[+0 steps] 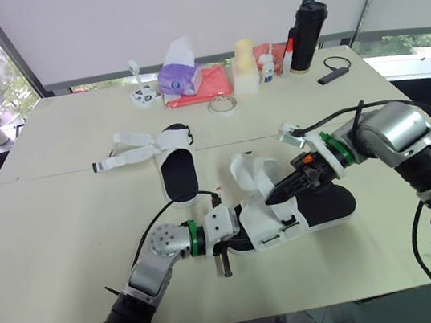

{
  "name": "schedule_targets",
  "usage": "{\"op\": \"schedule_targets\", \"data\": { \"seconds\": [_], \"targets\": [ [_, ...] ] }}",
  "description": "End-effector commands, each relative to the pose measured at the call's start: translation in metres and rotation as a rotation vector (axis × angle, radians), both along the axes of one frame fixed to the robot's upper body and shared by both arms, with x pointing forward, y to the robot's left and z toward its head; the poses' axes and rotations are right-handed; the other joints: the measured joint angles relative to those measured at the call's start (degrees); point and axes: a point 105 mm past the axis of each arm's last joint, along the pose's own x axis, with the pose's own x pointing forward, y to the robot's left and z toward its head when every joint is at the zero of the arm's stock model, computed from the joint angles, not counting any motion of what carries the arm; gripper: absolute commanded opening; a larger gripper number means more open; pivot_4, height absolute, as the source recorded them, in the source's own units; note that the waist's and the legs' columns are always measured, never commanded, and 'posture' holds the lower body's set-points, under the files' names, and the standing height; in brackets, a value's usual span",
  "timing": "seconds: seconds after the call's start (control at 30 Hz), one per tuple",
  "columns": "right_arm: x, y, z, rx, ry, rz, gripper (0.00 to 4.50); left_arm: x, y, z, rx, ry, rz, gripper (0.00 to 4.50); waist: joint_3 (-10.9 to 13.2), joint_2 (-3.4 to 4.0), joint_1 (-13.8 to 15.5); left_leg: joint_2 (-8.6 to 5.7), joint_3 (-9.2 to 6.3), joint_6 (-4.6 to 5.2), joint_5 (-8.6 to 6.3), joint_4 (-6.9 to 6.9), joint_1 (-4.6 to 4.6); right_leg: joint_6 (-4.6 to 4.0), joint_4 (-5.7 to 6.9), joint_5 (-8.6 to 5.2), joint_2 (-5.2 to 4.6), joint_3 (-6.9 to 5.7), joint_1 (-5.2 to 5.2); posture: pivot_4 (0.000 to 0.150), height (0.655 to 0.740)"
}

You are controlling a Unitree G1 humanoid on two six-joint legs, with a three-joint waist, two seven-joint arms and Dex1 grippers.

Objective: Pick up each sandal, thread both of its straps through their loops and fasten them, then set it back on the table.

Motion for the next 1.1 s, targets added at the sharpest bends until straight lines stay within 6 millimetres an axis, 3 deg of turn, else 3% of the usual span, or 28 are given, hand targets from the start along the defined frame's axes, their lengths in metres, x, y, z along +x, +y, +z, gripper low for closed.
{"op": "schedule_targets", "data": {
  "seconds": [0.03, 0.57, 1.1],
  "targets": [
    [-0.002, 0.003, 0.014, 0.032, -0.039, 0.026, 0.03, 0.0, 0.0, -0.011, 0.037, 0.019, 0.018, 0.0, 0.0, 0.0, 0.0, 0.0, 0.0, 0.0, 0.0, 0.0, 0.0, 0.0, 0.0, 0.0, 0.0, 0.0, 0.0, 0.15, 0.7296],
    [-0.005, 0.003, 0.013, 0.032, -0.013, 0.026, 0.03, 0.002, 0.0, -0.01, 0.041, 0.013, 0.016, 0.0, 0.0, 0.0, 0.0, -0.01, 0.0, 0.0, 0.0, 0.03, 0.01, 0.01, 0.04, 0.01, 0.0, 0.0, 0.01, 0.15, 0.7296],
    [0.008, -0.017, -0.023, -0.092, -0.064, -0.016, 0.03, 0.002, 0.001, -0.01, 0.041, 0.012, 0.015, 0.0, 0.0, 0.0, 0.0, -0.02, 0.0, -0.01, 0.0, 0.06, 0.02, 0.03, 0.09, 0.02, 0.01, 0.0, 0.01, 0.15, 0.7296]
  ]
}}
